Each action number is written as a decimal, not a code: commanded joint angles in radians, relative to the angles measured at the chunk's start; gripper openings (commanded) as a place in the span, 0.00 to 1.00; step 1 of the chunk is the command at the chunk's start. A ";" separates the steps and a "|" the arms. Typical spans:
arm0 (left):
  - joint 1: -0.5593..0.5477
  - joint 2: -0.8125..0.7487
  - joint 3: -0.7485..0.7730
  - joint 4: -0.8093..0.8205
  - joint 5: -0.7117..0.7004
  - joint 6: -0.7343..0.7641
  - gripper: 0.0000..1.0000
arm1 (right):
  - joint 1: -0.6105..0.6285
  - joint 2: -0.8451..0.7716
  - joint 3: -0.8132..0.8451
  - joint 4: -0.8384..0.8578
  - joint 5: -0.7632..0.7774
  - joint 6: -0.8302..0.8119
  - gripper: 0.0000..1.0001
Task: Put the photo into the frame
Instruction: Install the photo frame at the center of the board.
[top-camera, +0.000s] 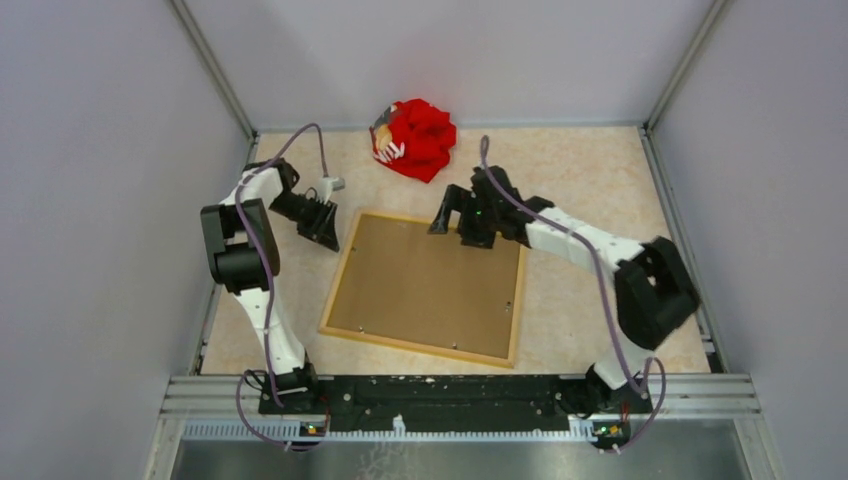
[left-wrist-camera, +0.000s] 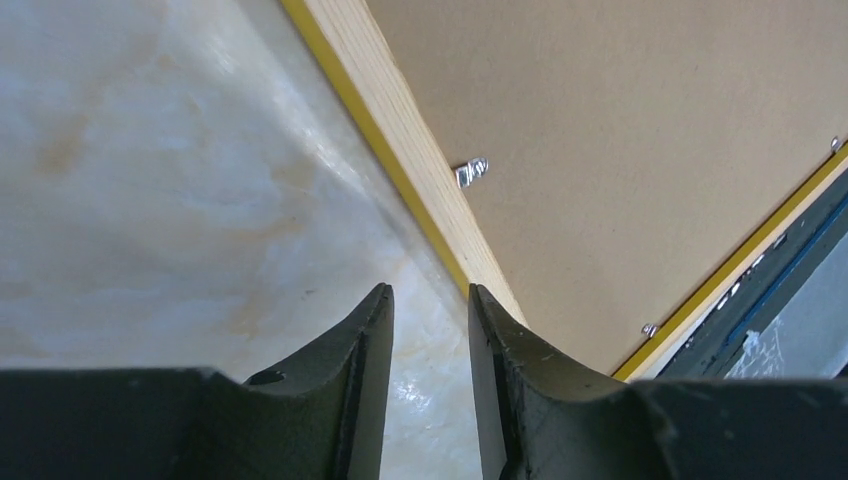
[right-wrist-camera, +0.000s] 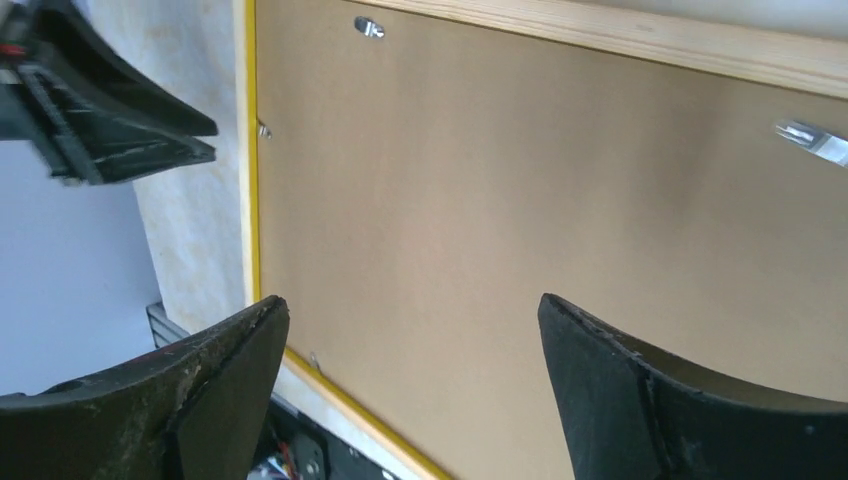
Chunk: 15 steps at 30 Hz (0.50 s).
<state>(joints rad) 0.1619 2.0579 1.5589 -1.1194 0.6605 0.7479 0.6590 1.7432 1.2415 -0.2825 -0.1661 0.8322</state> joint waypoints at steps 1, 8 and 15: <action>-0.005 -0.033 -0.061 -0.019 -0.055 0.089 0.39 | -0.076 -0.287 -0.154 -0.146 0.141 -0.014 0.98; -0.021 -0.056 -0.143 -0.028 -0.153 0.159 0.35 | -0.179 -0.519 -0.368 -0.217 0.201 0.007 0.99; -0.043 -0.063 -0.168 -0.047 -0.168 0.188 0.29 | -0.191 -0.490 -0.444 -0.172 0.110 -0.009 0.99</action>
<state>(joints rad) 0.1284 2.0304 1.4097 -1.1442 0.5144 0.8795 0.4744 1.2377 0.8169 -0.4816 -0.0128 0.8318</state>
